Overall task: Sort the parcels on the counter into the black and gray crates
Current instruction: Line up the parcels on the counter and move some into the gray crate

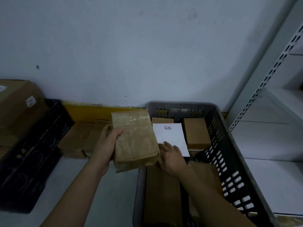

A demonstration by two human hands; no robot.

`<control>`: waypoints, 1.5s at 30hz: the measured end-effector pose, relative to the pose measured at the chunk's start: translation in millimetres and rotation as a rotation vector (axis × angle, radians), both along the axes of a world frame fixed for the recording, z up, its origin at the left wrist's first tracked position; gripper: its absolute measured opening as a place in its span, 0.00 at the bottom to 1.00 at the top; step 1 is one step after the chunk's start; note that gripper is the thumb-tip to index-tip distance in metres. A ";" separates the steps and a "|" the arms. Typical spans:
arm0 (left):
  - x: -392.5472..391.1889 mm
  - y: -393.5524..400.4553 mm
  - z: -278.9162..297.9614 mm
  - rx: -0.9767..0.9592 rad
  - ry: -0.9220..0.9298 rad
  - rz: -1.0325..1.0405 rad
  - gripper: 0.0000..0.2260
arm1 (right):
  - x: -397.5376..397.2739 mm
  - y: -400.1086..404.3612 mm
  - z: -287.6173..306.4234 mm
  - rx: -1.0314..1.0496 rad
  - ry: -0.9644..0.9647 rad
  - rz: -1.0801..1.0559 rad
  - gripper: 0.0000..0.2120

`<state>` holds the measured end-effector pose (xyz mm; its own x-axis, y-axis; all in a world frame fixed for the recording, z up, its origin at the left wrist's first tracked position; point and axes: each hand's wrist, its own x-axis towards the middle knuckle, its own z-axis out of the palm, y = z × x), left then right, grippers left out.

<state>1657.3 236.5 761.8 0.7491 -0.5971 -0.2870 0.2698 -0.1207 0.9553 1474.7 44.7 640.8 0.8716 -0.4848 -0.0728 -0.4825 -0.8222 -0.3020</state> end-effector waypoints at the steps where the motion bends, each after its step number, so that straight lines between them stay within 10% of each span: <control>1: 0.1 0.8 -0.7 -0.005 0.000 0.000 0.36 | -2.2 -7.9 0.1 0.033 -0.046 -0.016 0.23; 7: -4.8 -0.2 -1.5 0.001 0.011 0.017 0.36 | -7.6 -54.3 2.3 -0.042 0.045 -0.465 0.30; 12: -4.2 0.0 -3.0 -0.012 0.047 0.025 0.16 | -0.6 -56.9 -2.1 0.097 0.116 -0.578 0.44; 18: -2.9 3.2 -3.6 -0.057 0.106 0.075 0.13 | 4.8 -65.1 3.8 0.347 -0.162 -0.520 0.37; 32: 70.7 77.5 -9.1 -0.075 -0.017 0.090 0.11 | 31.7 12.2 151.0 0.085 -0.853 -0.454 0.21; 45: 194.0 246.0 -105.4 0.145 0.021 0.000 0.21 | 148.9 221.6 20.0 0.328 -0.380 -0.595 0.27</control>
<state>1851.3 482.5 656.4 0.7420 -0.5480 -0.3861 0.2899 -0.2569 0.9219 1623.5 266.3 660.8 0.4654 -0.8841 -0.0417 -0.6294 -0.2975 -0.7179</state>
